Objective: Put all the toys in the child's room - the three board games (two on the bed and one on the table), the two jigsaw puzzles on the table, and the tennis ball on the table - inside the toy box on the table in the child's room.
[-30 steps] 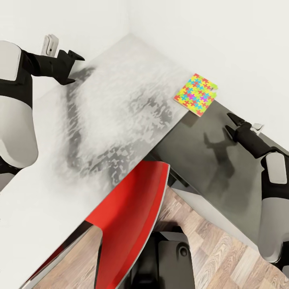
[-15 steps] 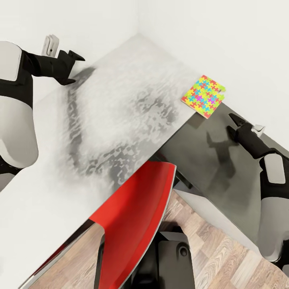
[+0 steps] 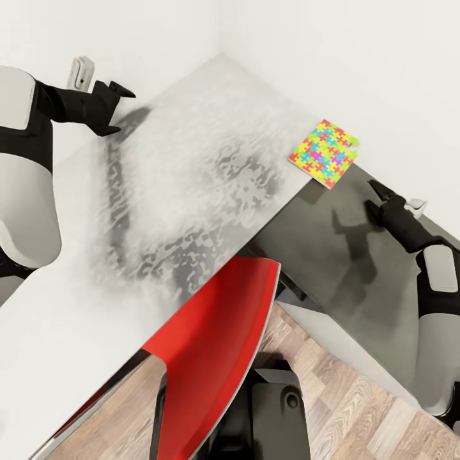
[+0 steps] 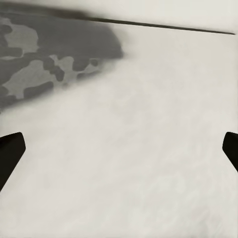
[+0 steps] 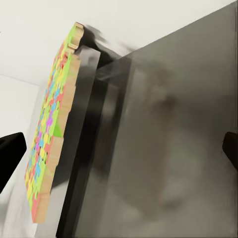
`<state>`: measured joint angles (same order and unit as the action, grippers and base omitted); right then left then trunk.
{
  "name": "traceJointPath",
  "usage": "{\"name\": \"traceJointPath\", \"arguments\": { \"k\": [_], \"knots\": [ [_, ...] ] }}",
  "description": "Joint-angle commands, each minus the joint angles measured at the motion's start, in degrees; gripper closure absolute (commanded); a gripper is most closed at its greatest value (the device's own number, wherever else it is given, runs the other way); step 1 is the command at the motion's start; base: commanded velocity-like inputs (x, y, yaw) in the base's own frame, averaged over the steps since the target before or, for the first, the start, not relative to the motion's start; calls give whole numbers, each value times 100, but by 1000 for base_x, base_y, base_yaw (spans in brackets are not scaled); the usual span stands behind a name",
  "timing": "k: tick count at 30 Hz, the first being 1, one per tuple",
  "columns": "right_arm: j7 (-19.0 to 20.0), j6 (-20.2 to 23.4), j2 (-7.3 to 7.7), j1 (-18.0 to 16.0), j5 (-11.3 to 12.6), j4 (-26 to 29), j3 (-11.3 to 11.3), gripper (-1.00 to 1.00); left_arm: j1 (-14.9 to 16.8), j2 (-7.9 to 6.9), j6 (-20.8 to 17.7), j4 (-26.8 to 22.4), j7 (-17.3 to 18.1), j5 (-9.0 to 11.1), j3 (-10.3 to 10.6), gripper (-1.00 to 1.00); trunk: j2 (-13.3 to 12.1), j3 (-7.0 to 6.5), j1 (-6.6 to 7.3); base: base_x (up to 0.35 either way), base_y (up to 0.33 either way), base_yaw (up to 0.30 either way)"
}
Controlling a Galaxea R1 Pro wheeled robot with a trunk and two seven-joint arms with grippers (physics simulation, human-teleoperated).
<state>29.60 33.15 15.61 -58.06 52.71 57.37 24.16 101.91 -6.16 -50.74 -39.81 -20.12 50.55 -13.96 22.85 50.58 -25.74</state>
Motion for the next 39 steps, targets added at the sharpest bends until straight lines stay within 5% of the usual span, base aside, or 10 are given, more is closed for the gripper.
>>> {"name": "traceJointPath", "arguments": {
  "k": [1,19,39],
  "knots": [
    [-12,19,11,-4,-51,-8,9,-100,-7,4,-15,-4,-53,60,-11,-100,8,6,-4,0,0,40],
    [-15,8,59,-36,-51,-23,3,-100,-88,1,-15,-25,-53,63,-14,-100,8,6,-4,0,0,188],
    [-15,0,45,-39,-47,-22,-6,-100,-92,1,-15,-33,-53,62,-14,-100,8,6,-4,0,0,29]
  ]
}}
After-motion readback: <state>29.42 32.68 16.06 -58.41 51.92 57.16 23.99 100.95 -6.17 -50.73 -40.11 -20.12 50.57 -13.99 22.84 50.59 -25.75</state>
